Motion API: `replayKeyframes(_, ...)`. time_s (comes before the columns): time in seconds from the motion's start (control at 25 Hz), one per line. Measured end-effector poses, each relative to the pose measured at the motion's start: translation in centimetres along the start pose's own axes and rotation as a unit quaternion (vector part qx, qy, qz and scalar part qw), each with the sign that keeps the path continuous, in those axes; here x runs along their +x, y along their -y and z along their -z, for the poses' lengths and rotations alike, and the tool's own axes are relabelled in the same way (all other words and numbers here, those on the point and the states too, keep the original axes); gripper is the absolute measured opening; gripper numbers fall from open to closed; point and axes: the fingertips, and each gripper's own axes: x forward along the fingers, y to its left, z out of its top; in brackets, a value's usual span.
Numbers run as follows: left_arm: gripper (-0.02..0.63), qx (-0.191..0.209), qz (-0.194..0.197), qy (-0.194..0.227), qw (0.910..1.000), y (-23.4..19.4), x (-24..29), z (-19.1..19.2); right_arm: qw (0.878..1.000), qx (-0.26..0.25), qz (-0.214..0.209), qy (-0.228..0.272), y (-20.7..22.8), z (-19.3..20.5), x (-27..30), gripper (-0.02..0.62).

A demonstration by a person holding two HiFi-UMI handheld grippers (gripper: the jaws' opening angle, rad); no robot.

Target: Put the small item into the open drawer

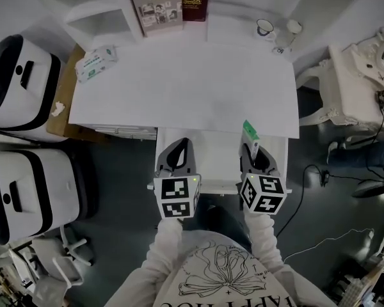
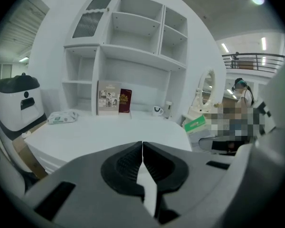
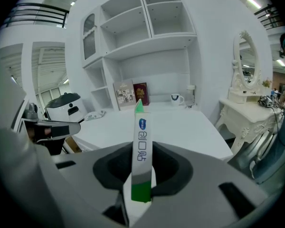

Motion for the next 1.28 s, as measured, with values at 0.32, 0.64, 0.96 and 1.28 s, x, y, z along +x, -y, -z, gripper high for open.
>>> replayKeyframes(0.32,0.006,-0.002,0.013,-0.034,0.9993,-0.6,1.8,2.8,0.999,-0.005,-0.004,-0.044,-0.3,3.6,2.1,0.089)
replayKeyframes(0.64,0.006,-0.012,0.008,-0.069,0.9975,-1.9,3.2,5.4,0.995,0.001,-0.022,-0.098,-1.0,7.4,4.7,0.089)
replayKeyframes(0.96,0.006,-0.022,0.004,-0.097,0.9950,-1.6,4.7,8.3,0.987,-0.005,-0.044,-0.156,-0.9,11.9,7.0,0.089)
replayKeyframes(1.28,0.006,-0.033,-0.006,-0.114,0.9929,-2.1,5.8,10.0,0.977,-0.001,-0.049,-0.209,-0.6,15.7,9.9,0.089)
